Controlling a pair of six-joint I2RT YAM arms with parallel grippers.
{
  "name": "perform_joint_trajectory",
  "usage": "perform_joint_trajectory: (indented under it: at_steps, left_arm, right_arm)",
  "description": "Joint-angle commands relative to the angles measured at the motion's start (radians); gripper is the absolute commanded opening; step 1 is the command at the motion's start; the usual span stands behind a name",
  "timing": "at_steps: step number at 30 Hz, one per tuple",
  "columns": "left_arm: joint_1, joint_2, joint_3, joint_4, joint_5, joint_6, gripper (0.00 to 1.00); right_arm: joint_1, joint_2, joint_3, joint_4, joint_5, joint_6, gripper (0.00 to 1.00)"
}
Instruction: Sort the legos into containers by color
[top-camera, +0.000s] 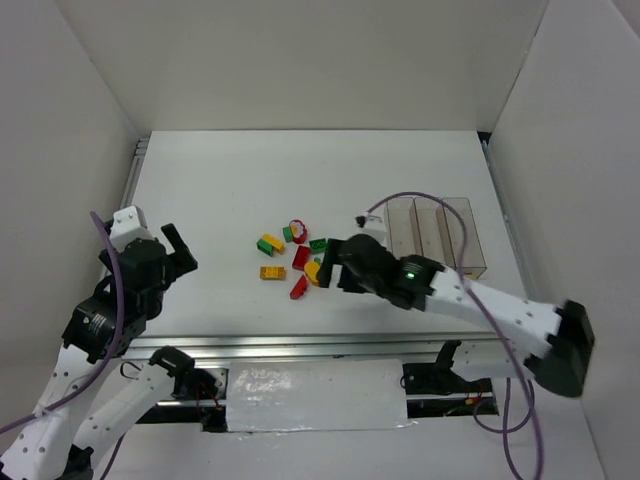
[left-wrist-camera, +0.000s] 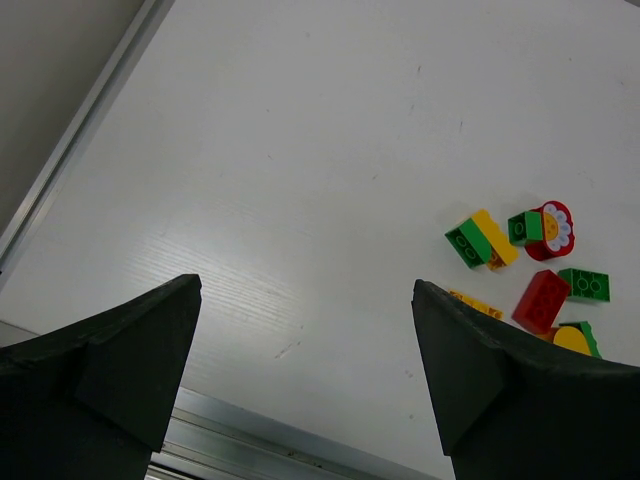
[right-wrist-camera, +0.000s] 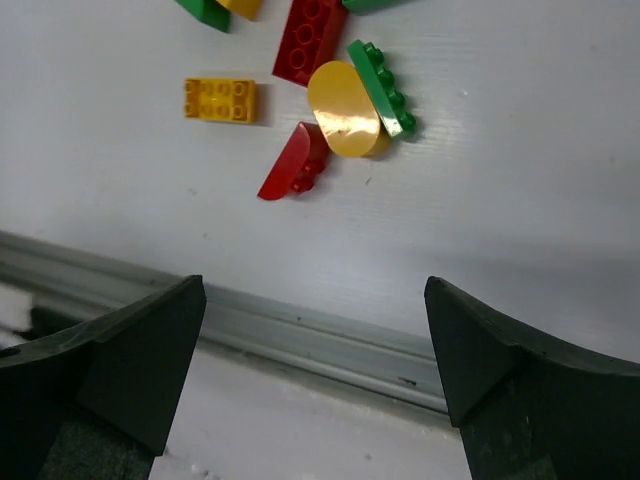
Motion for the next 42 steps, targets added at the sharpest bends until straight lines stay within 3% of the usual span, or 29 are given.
perform_joint_trajectory:
  at_steps: [1, 4, 10, 30, 40, 42]
  left_arm:
    - [0.002, -0.021, -0.006, 0.033, -0.004, 0.012, 1.0]
    - [0.002, -0.049, -0.013, 0.037, -0.003, 0.009, 0.99]
    - [-0.004, -0.06, -0.018, 0.05, 0.02, 0.021, 0.99]
    - [-0.023, -0.067, -0.021, 0.054, 0.036, 0.027, 1.0]
    - [-0.024, -0.066, -0.02, 0.054, 0.034, 0.027, 1.0]
    - [-0.026, -0.067, -0.021, 0.054, 0.036, 0.027, 0.99]
  right_arm:
    - [0.103, 0.348, 0.159, 0.03, 0.185, 0.129, 0.97]
    - [0.149, 0.555, 0.291, -0.026, 0.248, 0.183, 0.95]
    - [0.168, 0.752, 0.393, 0.007, 0.213, 0.249, 0.89]
    - [0.166, 0.931, 0.446, -0.025, 0.285, 0.343, 0.67]
    - [0.191, 0.843, 0.397, -0.008, 0.297, 0.331, 0.23]
    - [0.197, 0.81, 0.402, -0.014, 0.304, 0.321, 0.22]
